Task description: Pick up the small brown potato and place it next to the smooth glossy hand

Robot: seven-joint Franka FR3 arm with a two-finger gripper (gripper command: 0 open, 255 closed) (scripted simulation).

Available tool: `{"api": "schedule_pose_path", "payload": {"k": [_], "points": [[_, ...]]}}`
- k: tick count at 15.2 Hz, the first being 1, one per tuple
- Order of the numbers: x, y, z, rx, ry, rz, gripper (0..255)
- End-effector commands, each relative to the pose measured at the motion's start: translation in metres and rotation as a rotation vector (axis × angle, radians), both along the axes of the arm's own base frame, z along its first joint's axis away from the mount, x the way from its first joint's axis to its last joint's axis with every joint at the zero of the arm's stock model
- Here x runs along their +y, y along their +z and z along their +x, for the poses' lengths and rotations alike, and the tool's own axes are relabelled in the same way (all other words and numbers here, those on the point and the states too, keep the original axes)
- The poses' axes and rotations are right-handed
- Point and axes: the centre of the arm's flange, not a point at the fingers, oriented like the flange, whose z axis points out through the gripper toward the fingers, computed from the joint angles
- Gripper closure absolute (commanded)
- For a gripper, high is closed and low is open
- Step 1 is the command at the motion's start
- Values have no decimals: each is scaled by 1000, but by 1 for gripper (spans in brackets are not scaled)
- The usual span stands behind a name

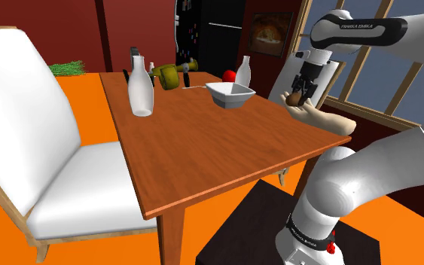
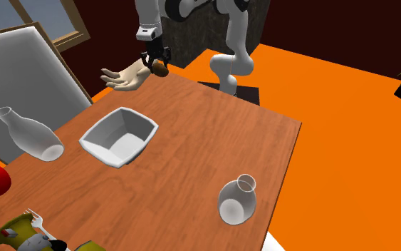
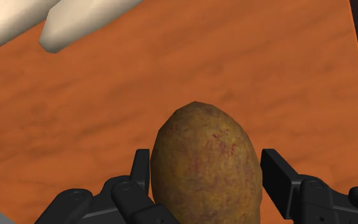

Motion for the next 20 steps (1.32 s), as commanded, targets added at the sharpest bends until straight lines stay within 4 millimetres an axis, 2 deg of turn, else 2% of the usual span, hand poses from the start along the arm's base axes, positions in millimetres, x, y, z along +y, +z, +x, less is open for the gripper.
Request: {"api": "schedule_pose_path", "payload": {"k": [1,18,20], "points": [[1,-11,0,0,0,0,255],[1,-101,0,0,0,0,255],[1,-104,0,0,0,0,255]]}}
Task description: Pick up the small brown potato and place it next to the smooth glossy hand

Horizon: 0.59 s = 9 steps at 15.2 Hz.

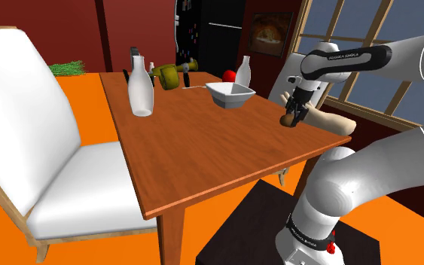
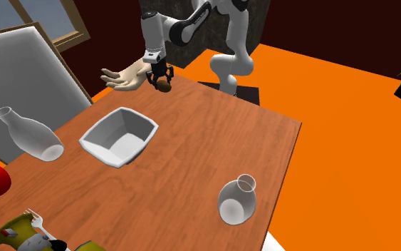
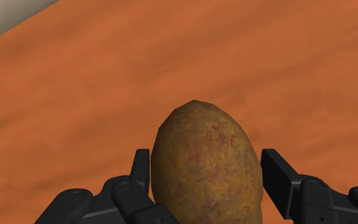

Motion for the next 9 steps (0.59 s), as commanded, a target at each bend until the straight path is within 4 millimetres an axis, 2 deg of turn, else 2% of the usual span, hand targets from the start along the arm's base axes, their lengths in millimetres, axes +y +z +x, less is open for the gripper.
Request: {"api": "schedule_pose_path", "payload": {"k": [1,6,7,9], "points": [[0,-2,0,0,0,0,255],[0,-2,0,0,0,0,255],[0,-2,0,0,0,0,0],[0,-2,0,0,0,0,0]]}}
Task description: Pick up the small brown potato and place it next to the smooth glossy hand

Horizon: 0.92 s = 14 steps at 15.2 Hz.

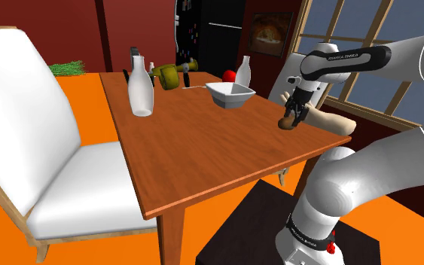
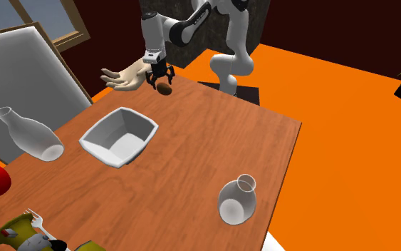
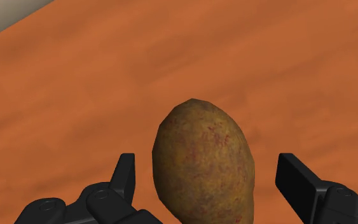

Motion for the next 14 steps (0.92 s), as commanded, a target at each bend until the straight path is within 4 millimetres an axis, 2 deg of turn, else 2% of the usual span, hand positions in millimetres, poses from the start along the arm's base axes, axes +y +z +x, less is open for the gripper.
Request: {"api": "schedule_pose_path", "payload": {"k": [1,3,7,14], "points": [[0,0,0,0,0,0,0],[0,0,0,0,0,0,0],[-1,50,-5,0,0,0,0],[-1,50,-5,0,0,0,0]]}}
